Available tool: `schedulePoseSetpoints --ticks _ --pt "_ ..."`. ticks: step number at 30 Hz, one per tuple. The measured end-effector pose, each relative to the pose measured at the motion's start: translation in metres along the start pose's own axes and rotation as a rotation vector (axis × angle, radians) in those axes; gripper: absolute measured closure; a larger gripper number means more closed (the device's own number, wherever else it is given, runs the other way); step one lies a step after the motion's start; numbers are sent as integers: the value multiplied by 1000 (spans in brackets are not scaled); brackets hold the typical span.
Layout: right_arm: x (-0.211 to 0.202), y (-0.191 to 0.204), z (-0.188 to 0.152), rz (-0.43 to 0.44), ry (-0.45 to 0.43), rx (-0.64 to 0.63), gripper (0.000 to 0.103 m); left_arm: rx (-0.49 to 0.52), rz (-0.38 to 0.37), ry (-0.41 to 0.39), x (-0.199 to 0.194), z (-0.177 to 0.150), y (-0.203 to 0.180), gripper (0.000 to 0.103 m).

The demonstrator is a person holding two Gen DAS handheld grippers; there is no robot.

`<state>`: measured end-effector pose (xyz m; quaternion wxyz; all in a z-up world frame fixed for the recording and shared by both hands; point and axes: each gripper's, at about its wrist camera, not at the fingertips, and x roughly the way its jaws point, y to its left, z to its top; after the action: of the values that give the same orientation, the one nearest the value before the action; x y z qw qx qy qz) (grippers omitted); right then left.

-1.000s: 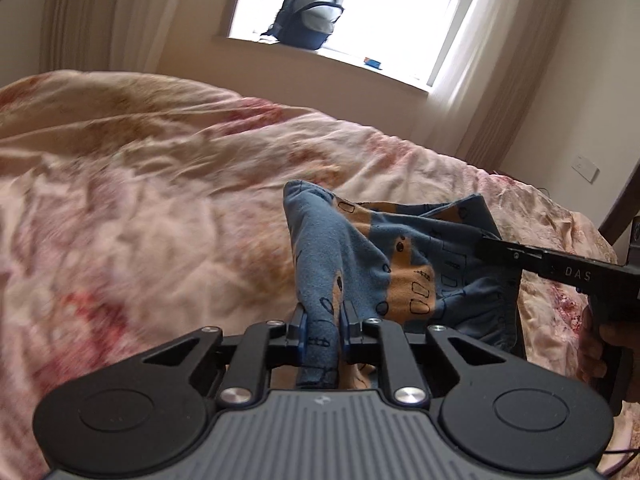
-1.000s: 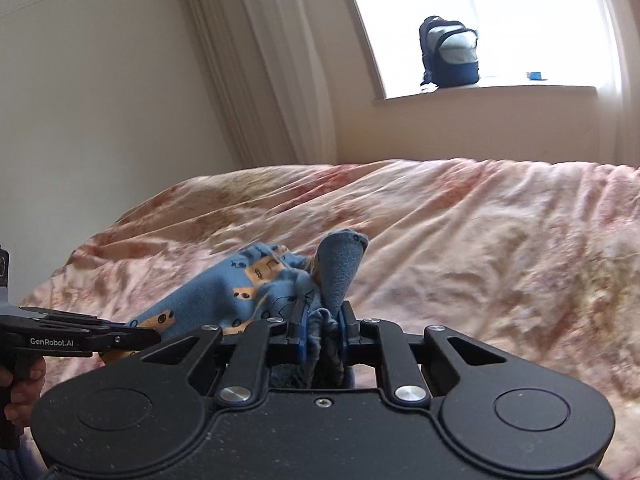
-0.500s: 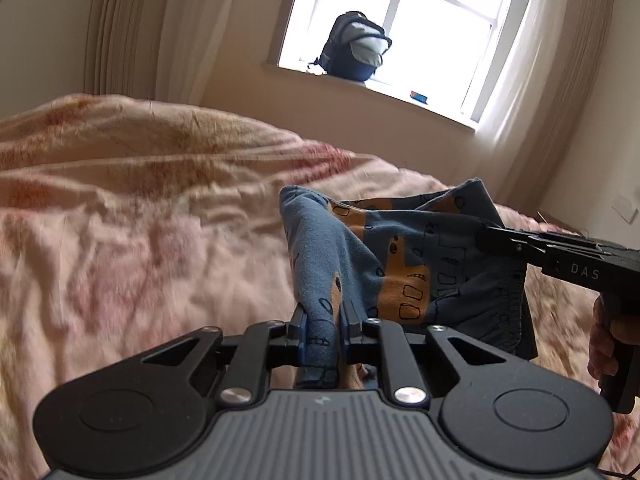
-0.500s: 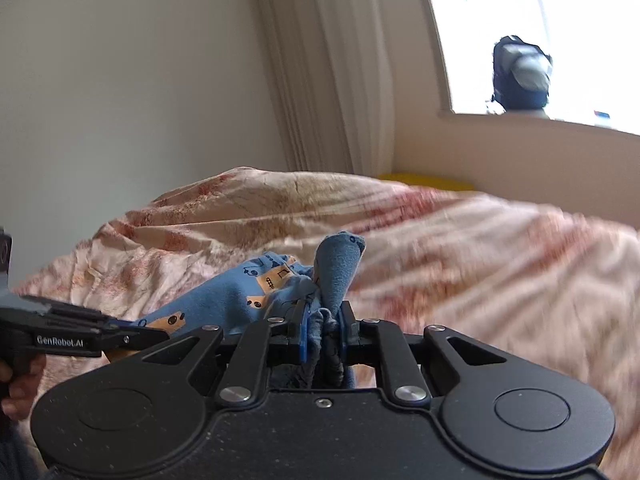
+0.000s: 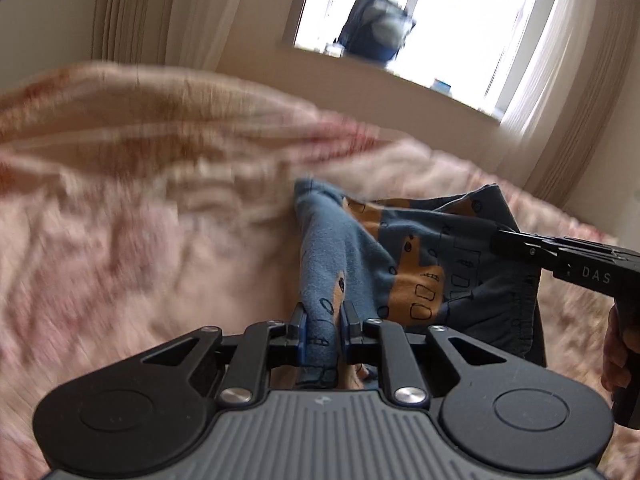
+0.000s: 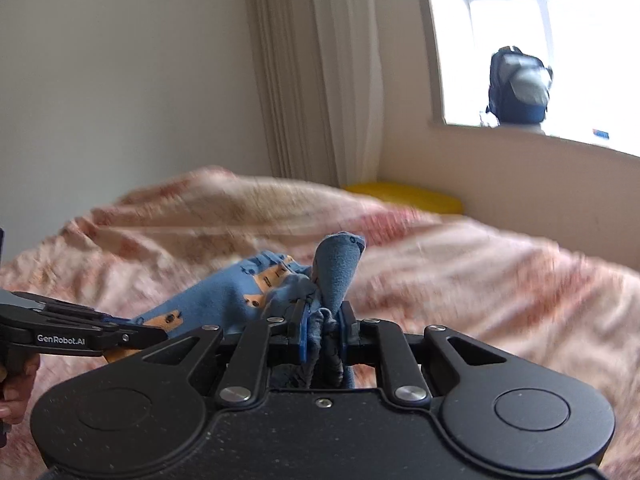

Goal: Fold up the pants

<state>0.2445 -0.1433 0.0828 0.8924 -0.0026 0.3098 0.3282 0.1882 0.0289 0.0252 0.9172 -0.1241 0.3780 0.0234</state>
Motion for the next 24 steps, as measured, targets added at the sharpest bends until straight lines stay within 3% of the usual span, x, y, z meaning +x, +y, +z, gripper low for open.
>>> schedulePoseSetpoints --ticks 4,8,9,11,12,13,14,19,24 --pt "18 -17 -25 -34 43 48 86 6 22 1 6 -14 3 81" --pt "11 -22 -30 -47 17 90 74 13 25 11 0 -13 2 75" --pt "8 -20 -30 -57 10 81 71 17 27 12 -4 -12 1 70" --pt "0 -16 -30 -65 -14 78 54 23 27 2 -11 -11 -1 53" --pt "-5 -13 -31 -75 -32 73 48 24 31 -9 -17 -10 -3 39" --pt "-12 -8 -31 -90 -51 66 34 26 37 -26 -23 -10 -5 34" --pt "-20 -4 -32 -101 -71 60 27 32 42 -43 -31 -10 -7 33" --pt "-62 23 -38 -152 -153 23 9 49 72 -119 -69 -12 -16 9" --pt "-103 46 -47 -193 -221 7 1 56 113 -217 -113 -23 -22 0"
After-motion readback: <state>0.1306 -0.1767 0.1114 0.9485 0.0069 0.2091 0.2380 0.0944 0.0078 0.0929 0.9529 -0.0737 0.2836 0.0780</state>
